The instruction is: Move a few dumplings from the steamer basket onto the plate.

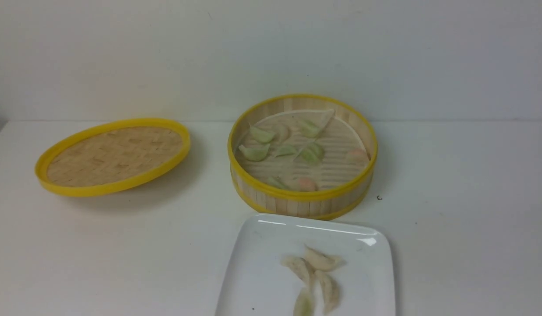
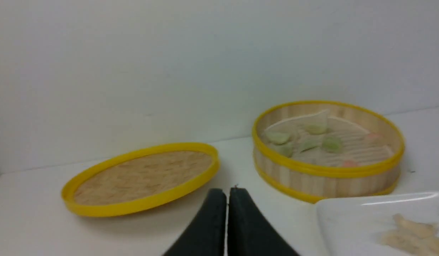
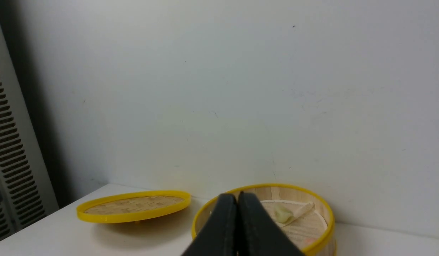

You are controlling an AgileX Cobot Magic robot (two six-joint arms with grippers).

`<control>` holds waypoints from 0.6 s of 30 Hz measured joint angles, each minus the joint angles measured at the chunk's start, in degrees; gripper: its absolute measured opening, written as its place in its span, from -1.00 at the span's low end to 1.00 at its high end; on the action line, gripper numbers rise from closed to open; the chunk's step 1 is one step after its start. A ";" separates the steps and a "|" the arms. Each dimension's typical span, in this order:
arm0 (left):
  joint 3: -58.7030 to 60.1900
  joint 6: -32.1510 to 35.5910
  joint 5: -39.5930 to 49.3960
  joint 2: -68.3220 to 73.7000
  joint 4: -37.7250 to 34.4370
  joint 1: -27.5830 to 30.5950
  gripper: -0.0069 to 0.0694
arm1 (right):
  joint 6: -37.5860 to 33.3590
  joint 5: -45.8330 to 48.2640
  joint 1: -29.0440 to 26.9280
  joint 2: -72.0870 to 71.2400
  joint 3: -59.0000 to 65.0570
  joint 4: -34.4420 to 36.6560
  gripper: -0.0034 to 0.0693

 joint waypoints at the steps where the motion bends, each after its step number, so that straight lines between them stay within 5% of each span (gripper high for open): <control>1: 3.82 -0.27 -2.59 0.00 1.94 0.00 -0.83 | 0.00 0.00 0.00 0.00 0.00 0.00 -0.94; 7: 18.74 -3.32 -13.42 0.06 6.01 0.00 -0.83 | -0.06 0.00 0.00 0.00 0.00 0.00 -0.94; 18: 20.07 -3.57 -9.45 0.11 6.43 0.00 -0.83 | -0.06 0.05 0.00 0.00 0.00 0.00 -0.94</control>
